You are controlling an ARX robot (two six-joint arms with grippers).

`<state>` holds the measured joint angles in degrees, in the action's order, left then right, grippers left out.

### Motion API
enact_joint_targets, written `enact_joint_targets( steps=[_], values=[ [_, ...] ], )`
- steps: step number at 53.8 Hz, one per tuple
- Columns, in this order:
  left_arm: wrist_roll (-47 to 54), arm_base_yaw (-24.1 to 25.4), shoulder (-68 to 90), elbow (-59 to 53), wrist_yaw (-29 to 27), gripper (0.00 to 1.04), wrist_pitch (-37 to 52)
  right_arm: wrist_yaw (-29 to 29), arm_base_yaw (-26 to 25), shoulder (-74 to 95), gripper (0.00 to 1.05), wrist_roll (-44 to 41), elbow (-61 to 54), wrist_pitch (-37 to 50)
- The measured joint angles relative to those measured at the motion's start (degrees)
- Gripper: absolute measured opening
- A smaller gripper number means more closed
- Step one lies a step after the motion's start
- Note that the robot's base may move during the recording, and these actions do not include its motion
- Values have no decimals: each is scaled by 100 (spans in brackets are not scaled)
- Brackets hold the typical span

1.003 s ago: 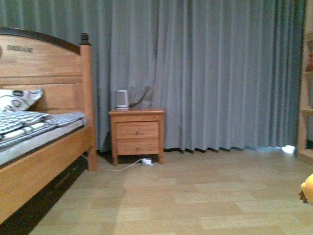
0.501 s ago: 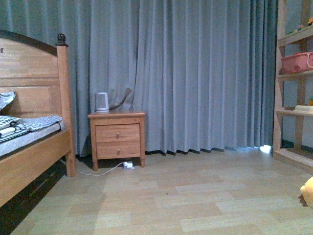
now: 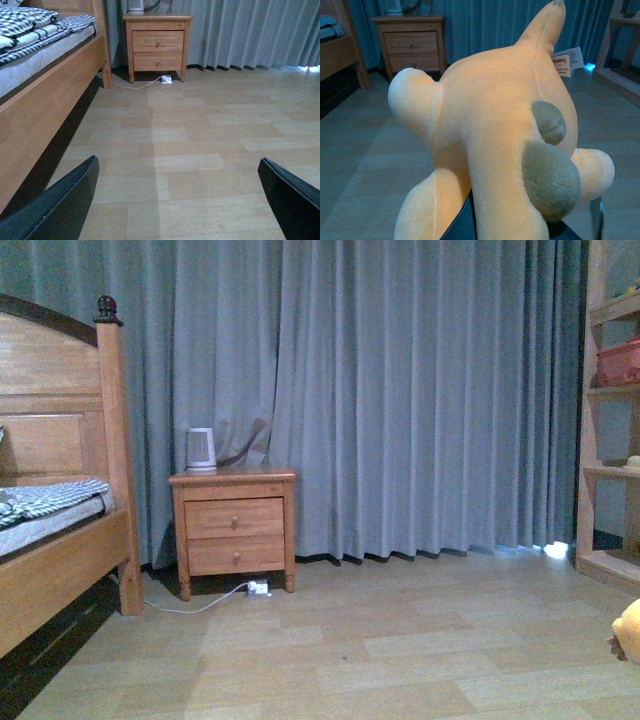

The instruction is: Put away toys

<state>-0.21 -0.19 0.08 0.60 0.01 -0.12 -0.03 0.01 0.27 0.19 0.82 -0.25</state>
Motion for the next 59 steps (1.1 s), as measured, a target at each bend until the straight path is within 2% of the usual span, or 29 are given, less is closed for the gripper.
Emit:
enact_joint_targets(
  steps=[59],
  values=[
    [-2, 0, -4, 0, 0, 98, 0, 0, 0, 0, 7, 0, 0, 0]
  ],
)
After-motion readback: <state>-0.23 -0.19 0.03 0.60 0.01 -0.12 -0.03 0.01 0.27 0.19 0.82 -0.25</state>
